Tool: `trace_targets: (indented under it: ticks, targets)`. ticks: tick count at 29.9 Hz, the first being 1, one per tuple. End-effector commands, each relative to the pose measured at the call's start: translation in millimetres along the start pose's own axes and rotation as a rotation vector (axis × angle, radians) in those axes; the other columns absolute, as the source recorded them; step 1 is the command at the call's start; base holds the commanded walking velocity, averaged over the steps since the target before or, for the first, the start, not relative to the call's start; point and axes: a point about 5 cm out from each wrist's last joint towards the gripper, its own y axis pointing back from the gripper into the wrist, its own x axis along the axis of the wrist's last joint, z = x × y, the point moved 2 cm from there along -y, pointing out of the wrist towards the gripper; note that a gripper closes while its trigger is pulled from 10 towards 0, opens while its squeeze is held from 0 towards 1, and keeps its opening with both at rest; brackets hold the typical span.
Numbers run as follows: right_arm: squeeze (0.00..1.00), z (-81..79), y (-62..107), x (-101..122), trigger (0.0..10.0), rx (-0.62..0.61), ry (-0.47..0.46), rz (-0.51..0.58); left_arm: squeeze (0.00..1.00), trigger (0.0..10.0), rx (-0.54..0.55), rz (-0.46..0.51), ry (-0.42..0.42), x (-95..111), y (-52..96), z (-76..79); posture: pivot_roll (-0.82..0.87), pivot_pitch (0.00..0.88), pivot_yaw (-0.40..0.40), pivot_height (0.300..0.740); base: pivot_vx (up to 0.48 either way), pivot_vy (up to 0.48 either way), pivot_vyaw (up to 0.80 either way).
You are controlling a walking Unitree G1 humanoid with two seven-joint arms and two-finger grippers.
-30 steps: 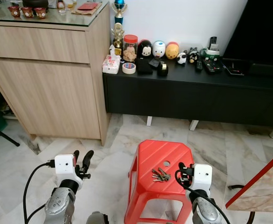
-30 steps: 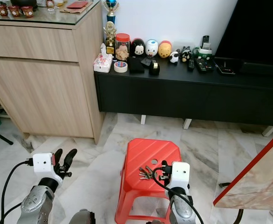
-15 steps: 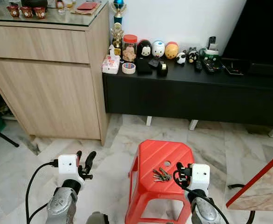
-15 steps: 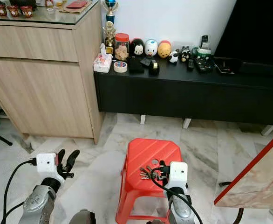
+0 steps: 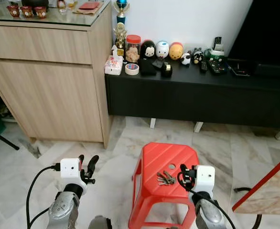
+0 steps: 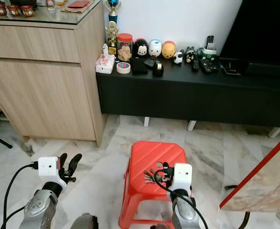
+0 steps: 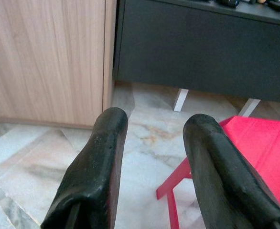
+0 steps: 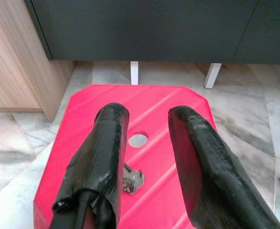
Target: Hang keys on a hook
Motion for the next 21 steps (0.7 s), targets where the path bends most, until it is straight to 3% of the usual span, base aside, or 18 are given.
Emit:
trace_targets:
  ticks: [1, 18, 21]
  targets:
    - [0.00, 4.0, 3.1, -4.6, 10.0, -0.008, -0.005, -0.010, 0.00, 10.0, -0.001, 0.001, 0.003, 0.5, -0.5, 1.3, 0.05, 0.042, -0.100, 0.616, 0.000, 0.000, 0.00]
    - [0.00, 3.9, 3.8, -1.8, 10.0, 0.011, 0.026, 0.017, 0.00, 10.0, 0.004, 0.003, -0.001, 3.0, -2.8, 1.5, 0.05, 0.045, -0.094, 0.616, 0.000, 0.000, 0.00]
    - [0.00, 0.9, 3.6, 0.4, 10.0, 0.024, 0.021, 0.028, 0.00, 10.0, -0.004, 0.001, -0.007, 2.9, -3.9, 3.2, 0.05, 0.044, -0.094, 0.616, 0.000, 0.000, 0.62]
